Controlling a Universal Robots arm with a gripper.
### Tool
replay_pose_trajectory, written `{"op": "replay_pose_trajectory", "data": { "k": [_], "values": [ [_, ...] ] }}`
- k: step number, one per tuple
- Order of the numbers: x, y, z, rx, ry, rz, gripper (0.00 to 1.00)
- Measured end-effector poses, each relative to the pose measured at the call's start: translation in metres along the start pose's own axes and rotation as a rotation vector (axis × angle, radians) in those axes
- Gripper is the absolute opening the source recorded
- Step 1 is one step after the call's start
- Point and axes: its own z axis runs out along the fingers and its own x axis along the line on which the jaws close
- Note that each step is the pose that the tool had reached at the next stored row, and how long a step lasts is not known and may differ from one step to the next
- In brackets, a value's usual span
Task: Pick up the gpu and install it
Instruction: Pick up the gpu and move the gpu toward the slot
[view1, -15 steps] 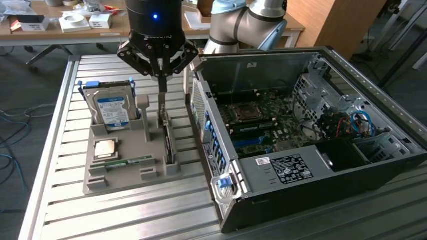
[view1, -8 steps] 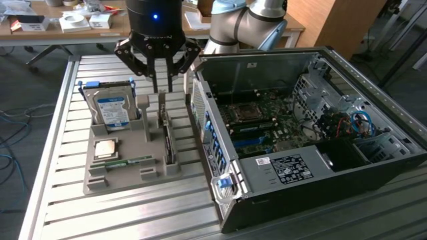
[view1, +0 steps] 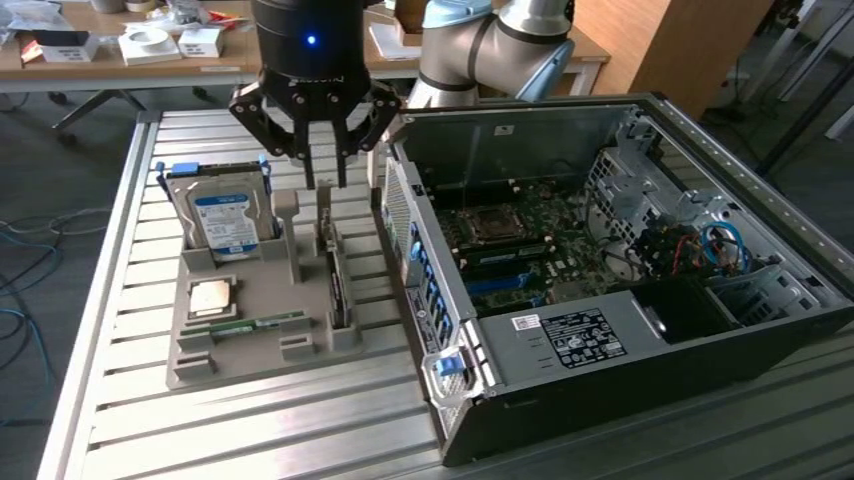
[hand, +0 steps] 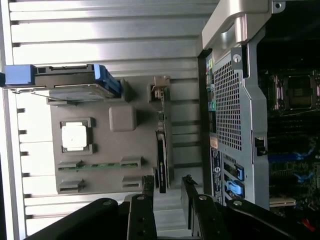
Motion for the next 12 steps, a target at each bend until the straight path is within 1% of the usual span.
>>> {"op": "replay_pose_trajectory", "data": {
  "k": [12],
  "values": [
    [0.001, -0.001, 0.0218, 0.0, 0.0, 0.0, 0.36]
  ]
}}
